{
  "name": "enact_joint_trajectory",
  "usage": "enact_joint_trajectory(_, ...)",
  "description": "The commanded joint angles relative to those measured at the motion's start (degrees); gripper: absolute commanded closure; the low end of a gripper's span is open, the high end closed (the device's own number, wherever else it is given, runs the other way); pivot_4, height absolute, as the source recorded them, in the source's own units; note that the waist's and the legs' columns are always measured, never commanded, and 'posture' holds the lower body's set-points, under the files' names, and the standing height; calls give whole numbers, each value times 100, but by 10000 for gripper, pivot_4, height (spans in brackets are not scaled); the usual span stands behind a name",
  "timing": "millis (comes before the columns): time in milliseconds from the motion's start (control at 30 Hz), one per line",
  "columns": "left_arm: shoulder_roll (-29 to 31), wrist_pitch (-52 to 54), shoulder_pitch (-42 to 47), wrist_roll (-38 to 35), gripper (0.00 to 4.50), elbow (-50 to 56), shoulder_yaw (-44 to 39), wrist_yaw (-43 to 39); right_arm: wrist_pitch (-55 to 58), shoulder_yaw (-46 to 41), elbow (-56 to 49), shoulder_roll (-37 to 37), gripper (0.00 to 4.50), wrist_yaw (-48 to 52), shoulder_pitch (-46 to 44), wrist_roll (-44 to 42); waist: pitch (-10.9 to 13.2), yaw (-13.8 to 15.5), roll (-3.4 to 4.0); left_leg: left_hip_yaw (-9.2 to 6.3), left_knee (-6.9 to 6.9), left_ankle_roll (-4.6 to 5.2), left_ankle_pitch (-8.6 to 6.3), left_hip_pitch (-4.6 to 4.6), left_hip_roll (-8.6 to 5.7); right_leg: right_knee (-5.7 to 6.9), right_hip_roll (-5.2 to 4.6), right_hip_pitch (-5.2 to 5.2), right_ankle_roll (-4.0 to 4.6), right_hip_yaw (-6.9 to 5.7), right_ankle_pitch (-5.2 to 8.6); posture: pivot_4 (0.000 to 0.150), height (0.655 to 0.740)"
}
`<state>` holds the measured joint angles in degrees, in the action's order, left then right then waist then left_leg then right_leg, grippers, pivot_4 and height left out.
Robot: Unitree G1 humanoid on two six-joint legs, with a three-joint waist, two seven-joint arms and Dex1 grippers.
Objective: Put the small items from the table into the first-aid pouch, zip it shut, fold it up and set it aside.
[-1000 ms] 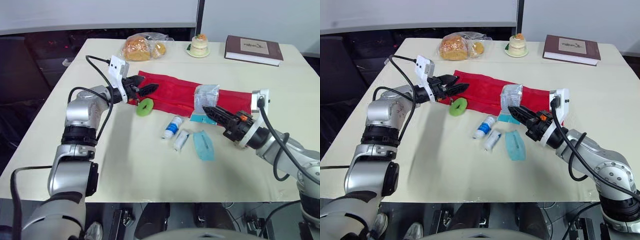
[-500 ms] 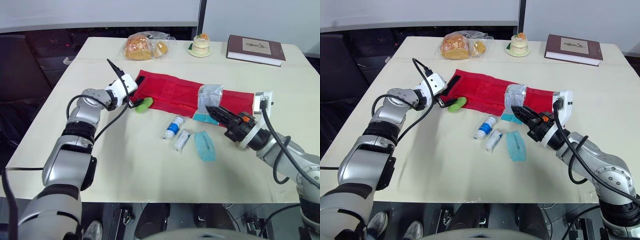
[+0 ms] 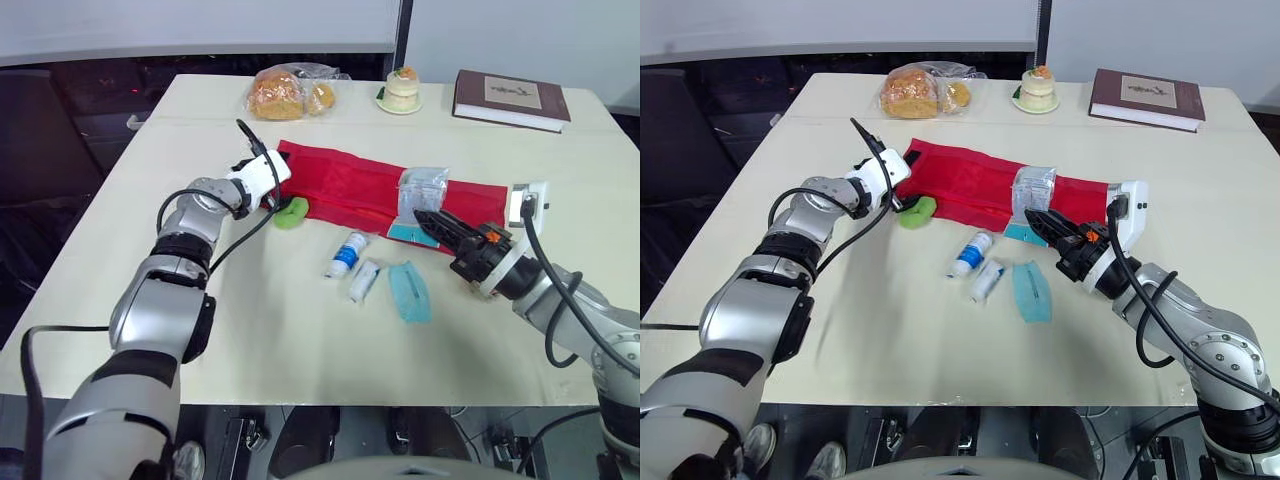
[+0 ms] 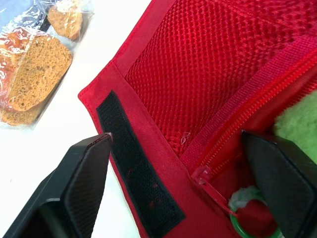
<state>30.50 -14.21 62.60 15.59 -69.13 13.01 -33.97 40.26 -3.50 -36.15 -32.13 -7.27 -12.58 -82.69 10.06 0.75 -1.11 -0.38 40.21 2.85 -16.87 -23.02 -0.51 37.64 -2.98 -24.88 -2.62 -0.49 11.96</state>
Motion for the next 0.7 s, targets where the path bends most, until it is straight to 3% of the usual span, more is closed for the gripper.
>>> enact_joint_trajectory(33, -64, -156, 142, 91, 15962, -116, 25, 4, -123, -185, -173, 31, 44670, 60, -24, 67, 0, -2, 0, 0, 1, 0, 0, 0, 0, 0, 0, 0, 0, 1, 0, 1500, 7289)
enact_joint_trajectory(267, -41, -335, 97, 105, 44842, -139, -45, -175, -178, -191, -268, 105, 44670, 2, 95, 150, 0, -10, -1, 0, 1, 0, 0, 0, 1, 1, 1, 0, 0, 0, 0, 1500, 7289)
enact_joint_trajectory(567, 109, -682, -216, -55, 44842, 355, -104, -806, -194, -189, -321, 165, 44670, -2, 227, 191, 1, -10, -1, 0, 1, 0, 0, 0, 1, 1, 0, -1, 0, 1, 0, 1500, 7289)
enact_joint_trajectory(700, 57, -407, -680, -397, 44842, 1315, -177, -1507, -177, -173, -322, 174, 44670, 16, 252, 181, 0, 6, -1, -1, 1, 0, 0, -1, 0, 0, -2, 0, 0, 1, 0, 1500, 7289)
